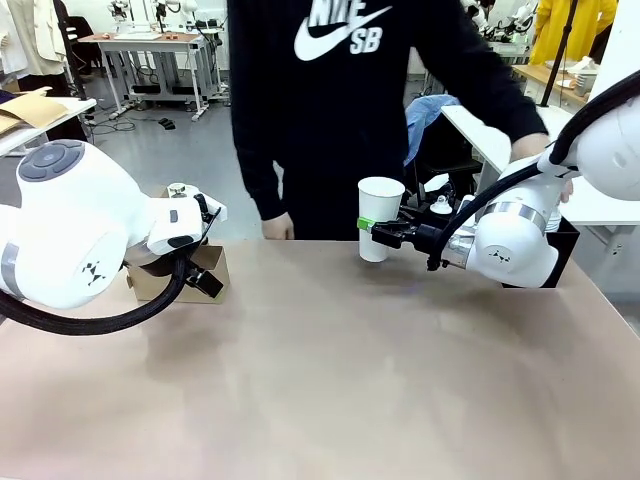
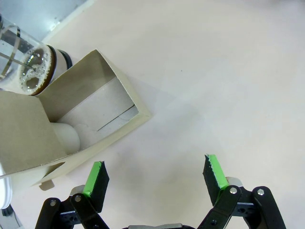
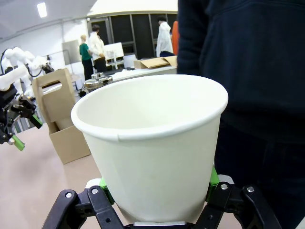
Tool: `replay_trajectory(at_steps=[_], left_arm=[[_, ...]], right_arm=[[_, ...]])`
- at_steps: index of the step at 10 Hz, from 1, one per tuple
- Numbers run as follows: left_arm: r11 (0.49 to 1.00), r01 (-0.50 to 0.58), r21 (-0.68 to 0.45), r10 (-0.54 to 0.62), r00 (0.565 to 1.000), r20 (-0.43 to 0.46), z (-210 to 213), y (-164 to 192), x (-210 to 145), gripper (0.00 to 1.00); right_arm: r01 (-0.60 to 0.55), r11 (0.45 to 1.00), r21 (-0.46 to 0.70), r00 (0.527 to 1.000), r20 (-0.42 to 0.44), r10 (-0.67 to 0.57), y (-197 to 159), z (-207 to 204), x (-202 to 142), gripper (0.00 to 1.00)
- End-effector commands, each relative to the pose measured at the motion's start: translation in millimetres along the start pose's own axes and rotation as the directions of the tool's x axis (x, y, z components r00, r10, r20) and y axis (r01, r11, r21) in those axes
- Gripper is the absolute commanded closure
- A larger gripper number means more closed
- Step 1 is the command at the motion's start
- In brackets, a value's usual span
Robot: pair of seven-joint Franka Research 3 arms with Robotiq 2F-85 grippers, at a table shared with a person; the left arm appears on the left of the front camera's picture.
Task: Pour a drink into a cup and package it in a carrier.
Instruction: When a person places the Paper Cup Lid on the 600 ml Paper Cup , lift the 600 ml Paper Cup.
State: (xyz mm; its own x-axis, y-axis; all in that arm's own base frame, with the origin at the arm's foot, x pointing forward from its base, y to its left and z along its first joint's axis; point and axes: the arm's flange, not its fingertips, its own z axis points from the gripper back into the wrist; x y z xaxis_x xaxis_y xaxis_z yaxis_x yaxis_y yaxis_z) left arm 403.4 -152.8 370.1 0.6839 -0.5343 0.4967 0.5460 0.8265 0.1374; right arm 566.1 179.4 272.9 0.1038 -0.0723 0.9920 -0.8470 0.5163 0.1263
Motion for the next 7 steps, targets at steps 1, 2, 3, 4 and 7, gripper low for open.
replay_trajectory(at_steps=[1,2,3,4,7], left_arm=[[1.000,-0.002,-0.002,0.002,1.000,0.001,0.3,0.5,-0.1,0.00],[1.000,-0.002,-0.002,0.002,1.000,0.001,0.3,0.5,-0.1,0.00],[1.000,-0.002,-0.002,0.002,1.000,0.001,0.3,0.5,-0.1,0.00],[1.000,-0.002,-0.002,0.002,1.000,0.001,0.3,0.5,-0.1,0.00],[1.000,-0.002,-0.002,0.002,1.000,0.001,0.3,0.5,-0.1,0.00]], right_arm=[[0.004,1.000,-0.003,1.000,-0.006,-0.004,1.9,-1.9,2.1,0.20],[0.004,1.000,-0.003,1.000,-0.006,-0.004,1.9,-1.9,2.1,0.20],[0.004,1.000,-0.003,1.000,-0.006,-0.004,1.9,-1.9,2.1,0.20],[0.004,1.000,-0.003,1.000,-0.006,-0.004,1.9,-1.9,2.1,0.20],[0.004,1.000,-0.003,1.000,-0.006,-0.004,1.9,-1.9,2.1,0.20]])
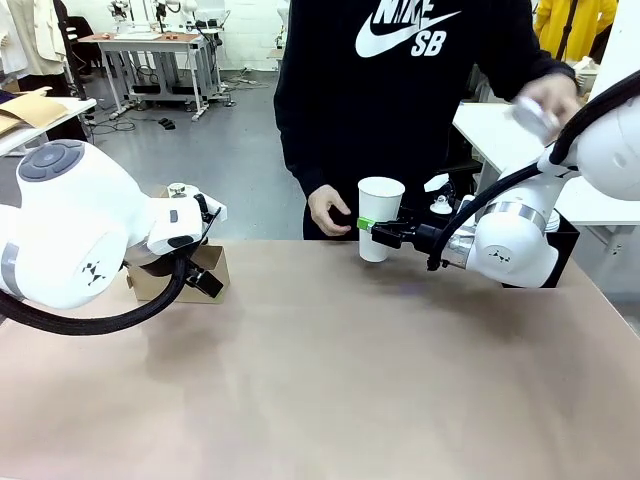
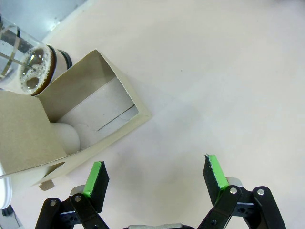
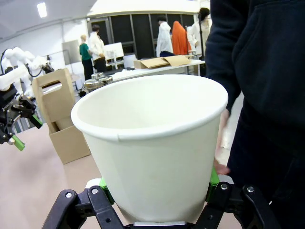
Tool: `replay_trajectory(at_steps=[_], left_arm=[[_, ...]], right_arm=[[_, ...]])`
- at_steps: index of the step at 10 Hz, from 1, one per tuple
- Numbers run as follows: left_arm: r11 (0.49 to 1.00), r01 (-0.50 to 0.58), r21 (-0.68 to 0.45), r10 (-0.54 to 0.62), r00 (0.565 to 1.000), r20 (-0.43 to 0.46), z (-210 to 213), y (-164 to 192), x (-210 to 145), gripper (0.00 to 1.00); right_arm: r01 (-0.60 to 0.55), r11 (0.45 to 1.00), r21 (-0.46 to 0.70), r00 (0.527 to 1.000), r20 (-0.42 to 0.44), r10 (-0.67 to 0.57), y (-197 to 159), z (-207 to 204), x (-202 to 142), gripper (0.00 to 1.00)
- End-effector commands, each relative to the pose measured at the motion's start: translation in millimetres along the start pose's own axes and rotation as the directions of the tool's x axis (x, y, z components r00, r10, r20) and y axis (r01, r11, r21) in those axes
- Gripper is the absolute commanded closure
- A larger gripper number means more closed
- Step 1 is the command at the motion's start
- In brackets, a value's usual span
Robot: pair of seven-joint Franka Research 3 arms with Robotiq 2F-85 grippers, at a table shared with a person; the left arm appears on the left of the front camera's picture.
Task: Pour a drink into a cup and package it in a carrier.
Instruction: When a person places the Paper Cup Lid on the 600 ml Paper Cup , lift the 600 ml Paper Cup.
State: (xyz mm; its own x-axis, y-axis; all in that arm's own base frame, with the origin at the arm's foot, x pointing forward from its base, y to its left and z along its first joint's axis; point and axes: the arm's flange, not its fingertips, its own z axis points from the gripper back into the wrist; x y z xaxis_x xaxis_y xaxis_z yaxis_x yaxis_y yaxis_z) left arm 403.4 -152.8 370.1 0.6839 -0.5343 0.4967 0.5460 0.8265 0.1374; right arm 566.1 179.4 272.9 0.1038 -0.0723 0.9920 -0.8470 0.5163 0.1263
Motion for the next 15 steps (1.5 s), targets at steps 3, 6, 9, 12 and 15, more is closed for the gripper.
replay_trajectory(at_steps=[3,6,9,12,15], left_arm=[[1.000,-0.002,-0.002,0.002,1.000,0.001,0.3,0.5,-0.1,0.00],[1.000,-0.002,-0.002,0.002,1.000,0.001,0.3,0.5,-0.1,0.00],[1.000,-0.002,-0.002,0.002,1.000,0.001,0.3,0.5,-0.1,0.00],[1.000,-0.002,-0.002,0.002,1.000,0.001,0.3,0.5,-0.1,0.00],[1.000,-0.002,-0.002,0.002,1.000,0.001,0.3,0.5,-0.1,0.00]], right_arm=[[0.004,1.000,-0.003,1.000,-0.006,-0.004,1.9,-1.9,2.1,0.20],[0.004,1.000,-0.003,1.000,-0.006,-0.004,1.9,-1.9,2.1,0.20],[0.004,1.000,-0.003,1.000,-0.006,-0.004,1.9,-1.9,2.1,0.20],[0.004,1.000,-0.003,1.000,-0.006,-0.004,1.9,-1.9,2.1,0.20],[0.004,1.000,-0.003,1.000,-0.006,-0.004,1.9,-1.9,2.1,0.20]])
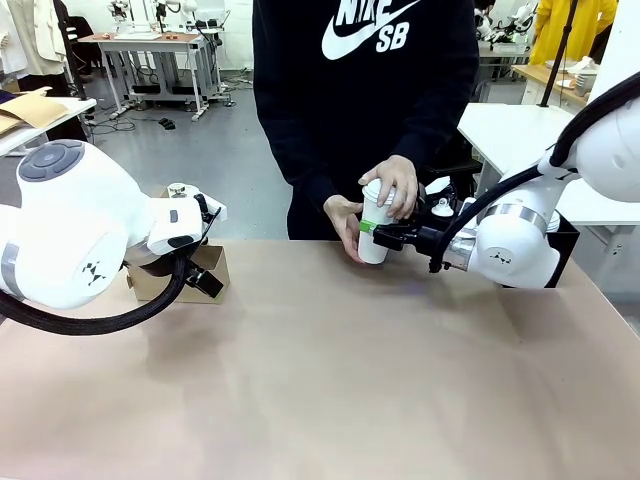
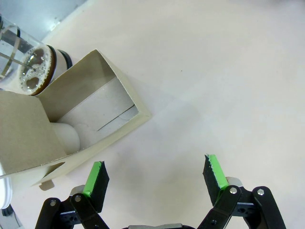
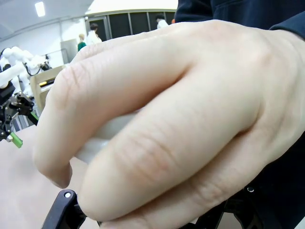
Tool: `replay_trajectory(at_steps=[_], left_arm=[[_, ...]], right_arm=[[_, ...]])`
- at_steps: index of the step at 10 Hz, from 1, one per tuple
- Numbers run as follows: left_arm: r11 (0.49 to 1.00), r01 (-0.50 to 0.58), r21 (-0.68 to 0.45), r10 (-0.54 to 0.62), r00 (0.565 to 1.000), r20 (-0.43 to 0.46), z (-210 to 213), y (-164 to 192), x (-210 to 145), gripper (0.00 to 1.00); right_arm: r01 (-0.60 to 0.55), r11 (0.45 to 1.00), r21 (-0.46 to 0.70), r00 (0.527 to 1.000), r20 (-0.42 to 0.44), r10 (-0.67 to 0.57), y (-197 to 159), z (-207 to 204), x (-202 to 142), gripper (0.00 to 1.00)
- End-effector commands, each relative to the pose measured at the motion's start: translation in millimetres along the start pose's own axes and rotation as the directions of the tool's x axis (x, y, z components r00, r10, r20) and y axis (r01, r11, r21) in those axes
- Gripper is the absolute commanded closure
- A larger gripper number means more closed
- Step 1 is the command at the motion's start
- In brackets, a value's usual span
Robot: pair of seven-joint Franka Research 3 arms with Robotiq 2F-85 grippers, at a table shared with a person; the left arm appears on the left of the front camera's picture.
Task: Pour a drink into a cup and package it in a carrier.
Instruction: When a person places the Paper Cup Lid on the 600 ml Paper Cup , lift the 600 ml Paper Cup.
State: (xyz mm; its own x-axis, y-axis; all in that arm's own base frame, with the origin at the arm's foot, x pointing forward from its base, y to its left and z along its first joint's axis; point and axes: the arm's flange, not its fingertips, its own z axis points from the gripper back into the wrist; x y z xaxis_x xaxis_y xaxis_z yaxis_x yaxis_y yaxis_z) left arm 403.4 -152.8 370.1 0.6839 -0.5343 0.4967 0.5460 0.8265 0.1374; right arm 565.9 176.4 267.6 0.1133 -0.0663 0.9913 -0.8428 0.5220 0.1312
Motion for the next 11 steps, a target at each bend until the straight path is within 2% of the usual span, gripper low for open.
replay_trajectory(at_steps=[1,11], left_arm=[[1.000,-0.002,-0.002,0.002,1.000,0.001,0.3,0.5,-0.1,0.00],[1.000,-0.002,-0.002,0.002,1.000,0.001,0.3,0.5,-0.1,0.00]], right_arm=[[-0.001,1.000,0.004,1.000,0.004,0.001,4.0,-4.5,7.2,0.20],[-0.001,1.000,0.004,1.000,0.004,0.001,4.0,-4.5,7.2,0.20]])
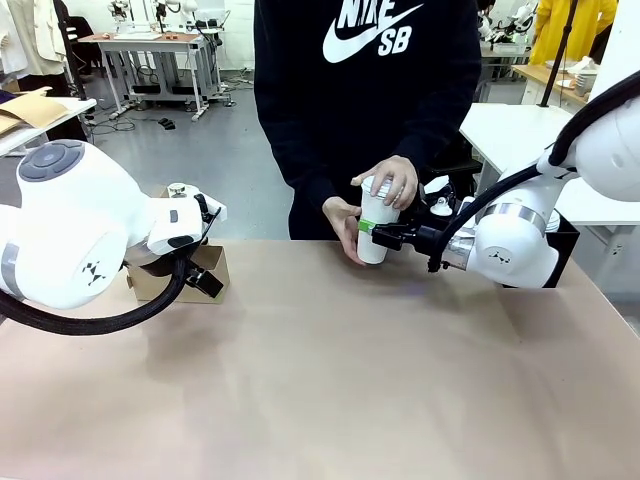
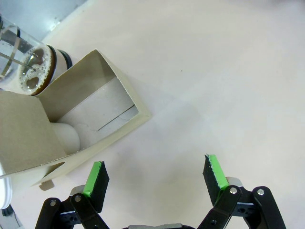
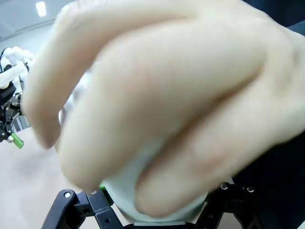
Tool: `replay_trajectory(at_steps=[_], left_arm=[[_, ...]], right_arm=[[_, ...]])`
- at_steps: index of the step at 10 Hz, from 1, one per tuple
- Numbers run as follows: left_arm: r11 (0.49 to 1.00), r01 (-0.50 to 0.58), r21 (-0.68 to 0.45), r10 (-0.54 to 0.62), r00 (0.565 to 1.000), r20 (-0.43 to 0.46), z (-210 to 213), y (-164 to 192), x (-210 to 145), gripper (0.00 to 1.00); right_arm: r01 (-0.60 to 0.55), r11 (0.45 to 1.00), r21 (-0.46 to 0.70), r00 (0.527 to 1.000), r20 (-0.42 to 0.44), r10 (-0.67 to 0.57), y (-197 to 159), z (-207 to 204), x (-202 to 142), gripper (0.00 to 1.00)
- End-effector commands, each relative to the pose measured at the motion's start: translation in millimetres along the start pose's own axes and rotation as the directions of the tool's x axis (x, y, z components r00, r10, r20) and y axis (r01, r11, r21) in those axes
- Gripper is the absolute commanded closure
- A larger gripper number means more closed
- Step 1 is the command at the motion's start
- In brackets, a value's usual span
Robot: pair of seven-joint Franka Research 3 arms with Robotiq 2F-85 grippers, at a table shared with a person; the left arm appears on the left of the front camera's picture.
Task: Pour a drink into a cup and package it in a carrier.
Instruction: When a person places the Paper Cup Lid on the 600 ml Paper Cup , lift the 600 ml Paper Cup.
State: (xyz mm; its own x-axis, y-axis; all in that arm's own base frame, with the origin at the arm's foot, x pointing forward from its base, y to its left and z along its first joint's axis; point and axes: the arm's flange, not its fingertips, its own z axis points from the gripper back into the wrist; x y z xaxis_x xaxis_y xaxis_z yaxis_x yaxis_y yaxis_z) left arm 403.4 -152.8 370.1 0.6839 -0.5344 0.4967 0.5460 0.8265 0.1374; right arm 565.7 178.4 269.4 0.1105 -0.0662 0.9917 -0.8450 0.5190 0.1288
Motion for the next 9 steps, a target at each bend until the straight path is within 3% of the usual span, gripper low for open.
replay_trajectory(at_steps=[1,9], left_arm=[[1.000,-0.002,-0.002,0.002,1.000,0.001,0.3,0.5,-0.1,0.00],[1.000,-0.002,-0.002,0.002,1.000,0.001,0.3,0.5,-0.1,0.00]], right_arm=[[0.001,1.000,0.000,1.000,0.003,-0.001,2.6,-2.9,5.5,0.20],[0.001,1.000,0.000,1.000,0.003,-0.001,2.6,-2.9,5.5,0.20]])
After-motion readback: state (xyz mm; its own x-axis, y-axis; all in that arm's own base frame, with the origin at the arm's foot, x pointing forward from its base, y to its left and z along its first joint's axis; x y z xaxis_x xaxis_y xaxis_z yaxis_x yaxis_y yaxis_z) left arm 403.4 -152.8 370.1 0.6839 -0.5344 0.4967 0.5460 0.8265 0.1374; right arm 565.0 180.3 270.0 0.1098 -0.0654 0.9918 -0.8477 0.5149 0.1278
